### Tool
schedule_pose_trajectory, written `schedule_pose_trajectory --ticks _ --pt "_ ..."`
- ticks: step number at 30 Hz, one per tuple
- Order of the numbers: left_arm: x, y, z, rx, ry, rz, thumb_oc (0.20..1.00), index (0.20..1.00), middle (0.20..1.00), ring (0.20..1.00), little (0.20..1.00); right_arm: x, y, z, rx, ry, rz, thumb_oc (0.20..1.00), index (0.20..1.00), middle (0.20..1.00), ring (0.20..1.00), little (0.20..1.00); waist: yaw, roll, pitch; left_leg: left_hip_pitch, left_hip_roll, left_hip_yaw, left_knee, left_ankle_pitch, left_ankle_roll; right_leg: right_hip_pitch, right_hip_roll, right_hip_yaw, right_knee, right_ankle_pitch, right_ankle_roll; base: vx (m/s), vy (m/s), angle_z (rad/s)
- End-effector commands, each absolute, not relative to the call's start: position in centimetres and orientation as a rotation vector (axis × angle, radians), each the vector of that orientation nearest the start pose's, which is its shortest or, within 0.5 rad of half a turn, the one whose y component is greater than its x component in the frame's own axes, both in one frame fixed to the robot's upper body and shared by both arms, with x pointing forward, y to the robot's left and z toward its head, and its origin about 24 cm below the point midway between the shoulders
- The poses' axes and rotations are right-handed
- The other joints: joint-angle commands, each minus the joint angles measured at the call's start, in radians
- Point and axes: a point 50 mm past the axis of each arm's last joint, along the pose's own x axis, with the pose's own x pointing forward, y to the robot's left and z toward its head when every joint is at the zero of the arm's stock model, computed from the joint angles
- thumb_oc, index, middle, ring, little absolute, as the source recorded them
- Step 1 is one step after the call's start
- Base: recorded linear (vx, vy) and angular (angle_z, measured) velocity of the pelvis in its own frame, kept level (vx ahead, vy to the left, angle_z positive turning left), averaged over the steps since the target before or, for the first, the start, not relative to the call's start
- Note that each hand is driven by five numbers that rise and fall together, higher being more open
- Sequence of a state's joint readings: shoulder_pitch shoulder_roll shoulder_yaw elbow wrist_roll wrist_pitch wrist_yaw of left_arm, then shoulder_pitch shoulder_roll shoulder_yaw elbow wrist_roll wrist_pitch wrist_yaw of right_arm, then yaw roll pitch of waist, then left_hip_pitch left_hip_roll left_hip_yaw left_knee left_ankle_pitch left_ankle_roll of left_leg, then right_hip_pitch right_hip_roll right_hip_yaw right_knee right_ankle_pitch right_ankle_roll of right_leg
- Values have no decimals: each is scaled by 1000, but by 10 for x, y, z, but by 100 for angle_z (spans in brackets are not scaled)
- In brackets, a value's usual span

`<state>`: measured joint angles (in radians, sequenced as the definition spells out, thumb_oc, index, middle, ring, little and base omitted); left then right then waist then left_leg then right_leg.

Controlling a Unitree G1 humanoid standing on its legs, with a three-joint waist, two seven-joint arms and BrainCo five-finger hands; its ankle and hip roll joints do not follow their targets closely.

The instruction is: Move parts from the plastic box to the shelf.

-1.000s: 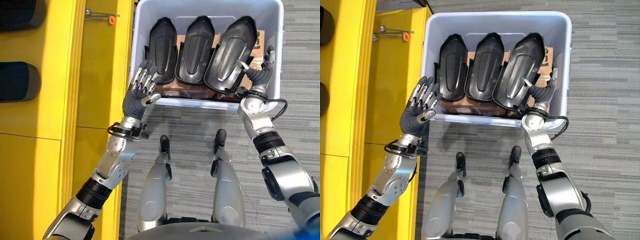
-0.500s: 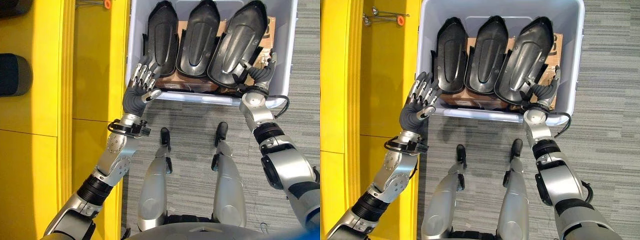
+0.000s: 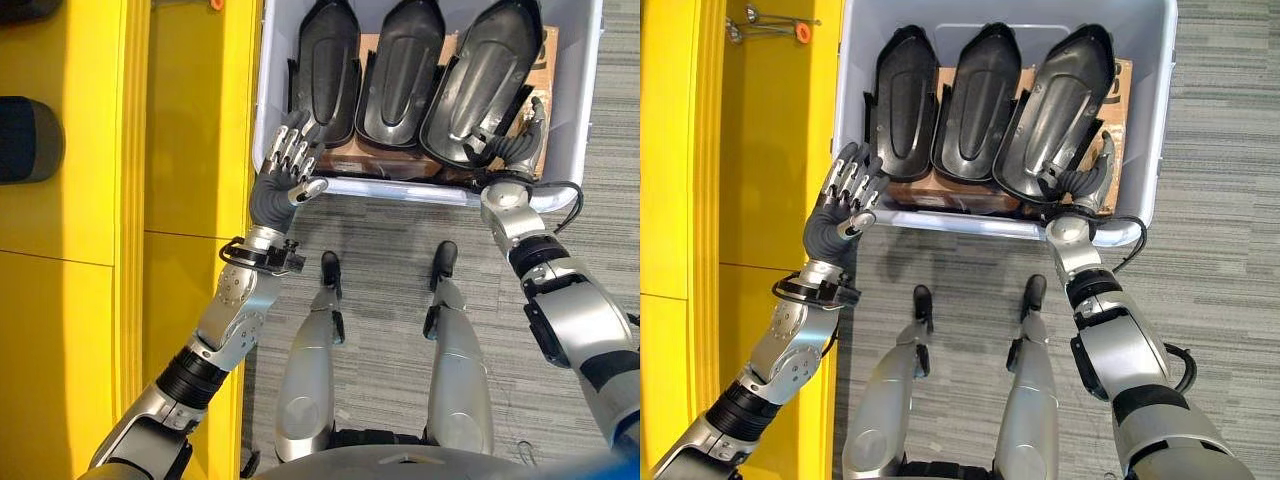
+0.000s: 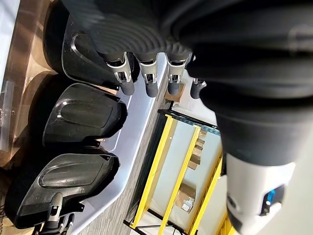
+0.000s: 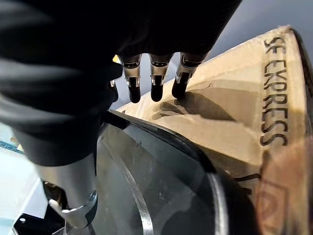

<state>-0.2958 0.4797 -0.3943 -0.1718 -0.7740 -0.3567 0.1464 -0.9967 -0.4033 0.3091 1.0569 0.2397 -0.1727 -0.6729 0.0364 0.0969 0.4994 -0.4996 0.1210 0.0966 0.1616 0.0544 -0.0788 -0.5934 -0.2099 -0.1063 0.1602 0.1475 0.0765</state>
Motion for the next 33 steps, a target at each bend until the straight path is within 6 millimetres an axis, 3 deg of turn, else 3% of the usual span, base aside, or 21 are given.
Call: schedule_pose_trajectory --ticks 1,15,16,17,18,19,21,33 --pt "257 131 178 -421 -603 -386 1000 1000 1000 1000 1000 408 -190 173 -365 -218 -510 1000 1000 1000 1000 1000 14 2 -4 -45 24 -77 42 -31 4 -10 -40 73 134 -131 62 0 0 0" --pt "257 128 181 -428 -608 -396 1000 1000 1000 1000 1000 411 -201 154 -452 -46 -531 1000 1000 1000 1000 1000 28 8 10 -62 16 -80 50 -38 8 -25 -44 69 147 -135 62 0 1 0" --pt "257 128 182 -427 -609 -396 1000 1000 1000 1000 1000 411 -200 154 -452 -47 -531 740 740 740 740 740 29 8 8 -65 15 -80 48 -34 8 -28 -44 69 144 -131 62 0 0 0" --pt "257 128 181 -426 -606 -400 1000 1000 1000 1000 1000 411 -200 149 -478 -17 -521 539 539 539 539 539 29 9 10 -64 15 -82 50 -38 7 -26 -44 68 146 -135 62 0 0 0" --pt "257 128 181 -426 -607 -400 1000 1000 1000 1000 1000 411 -200 149 -478 -18 -521 482 482 482 482 482 29 9 8 -67 15 -82 48 -34 8 -29 -44 68 143 -130 62 0 0 0" --pt "257 126 181 -426 -603 -406 1000 1000 1000 1000 1000 410 -202 144 -490 16 -520 228 228 228 228 228 33 11 8 -68 14 -83 47 -34 8 -27 -45 68 141 -131 63 0 0 0" --pt "257 126 181 -427 -604 -406 1000 1000 1000 1000 1000 410 -203 142 -501 28 -520 200 200 200 200 200 34 13 9 -67 13 -85 50 -38 8 -25 -46 66 143 -135 63 0 0 0" --pt "257 129 180 -426 -609 -389 1000 1000 1000 1000 1000 408 -208 135 -540 58 -527 200 200 200 200 200 45 8 0 -59 12 -83 49 -37 8 -13 -45 58 137 -130 63 0 0 0"
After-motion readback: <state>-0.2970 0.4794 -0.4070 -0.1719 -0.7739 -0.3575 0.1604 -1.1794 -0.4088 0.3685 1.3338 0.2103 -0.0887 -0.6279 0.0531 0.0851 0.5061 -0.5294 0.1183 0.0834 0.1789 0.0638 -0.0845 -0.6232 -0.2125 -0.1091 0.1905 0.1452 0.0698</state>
